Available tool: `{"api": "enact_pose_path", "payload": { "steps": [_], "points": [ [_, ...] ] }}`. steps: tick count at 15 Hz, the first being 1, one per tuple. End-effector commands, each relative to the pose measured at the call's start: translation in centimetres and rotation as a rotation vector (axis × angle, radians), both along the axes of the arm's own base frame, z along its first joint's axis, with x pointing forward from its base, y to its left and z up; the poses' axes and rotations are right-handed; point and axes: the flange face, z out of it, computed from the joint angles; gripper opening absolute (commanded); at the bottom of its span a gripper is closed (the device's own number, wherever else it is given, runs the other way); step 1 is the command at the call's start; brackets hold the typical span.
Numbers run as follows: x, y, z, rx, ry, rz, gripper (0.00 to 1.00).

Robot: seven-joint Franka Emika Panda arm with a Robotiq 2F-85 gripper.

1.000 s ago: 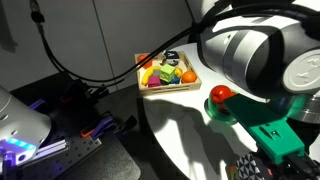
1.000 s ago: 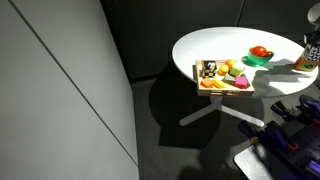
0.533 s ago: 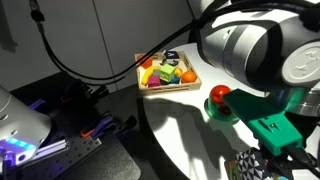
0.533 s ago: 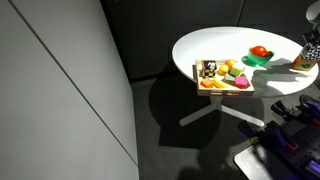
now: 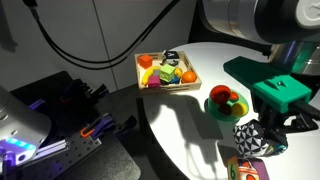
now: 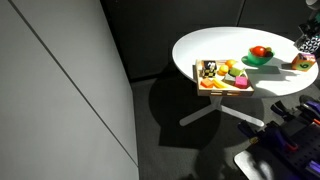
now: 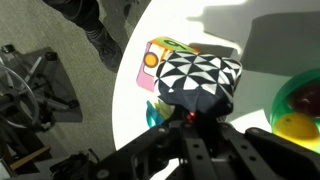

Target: Move the white and black block from the table to the tray

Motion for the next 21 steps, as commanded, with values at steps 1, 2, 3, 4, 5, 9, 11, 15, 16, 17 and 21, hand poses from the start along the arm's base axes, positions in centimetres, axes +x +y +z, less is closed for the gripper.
{"api": "enact_pose_path", "payload": {
  "steps": [1,2,3,4,5,9,11,15,16,17,21],
  "points": [
    [-0.1,2.0,2.6,0.061,-0.036,0.03,0.05],
    [0.2,2.7,3.1,0.078,-0.053,0.031,0.05],
    [0.4,3.3,3.4,0.095,-0.067,0.033,0.05],
    [0.7,4.0,3.8,0.113,-0.086,0.036,0.05],
    [1.0,4.7,4.0,0.127,-0.107,0.036,0.05],
    [2.1,7.5,5.1,0.206,-0.179,0.051,0.05],
    [2.5,8.7,5.7,0.249,-0.21,0.066,0.05],
    [2.6,10.5,7.0,0.342,-0.247,0.094,0.05],
    [2.5,10.7,7.2,0.354,-0.241,0.098,0.05],
    [2.4,10.8,7.4,0.356,-0.231,0.104,0.05],
    [3.0,10.5,7.0,0.338,-0.222,0.087,0.12]
  ]
}}
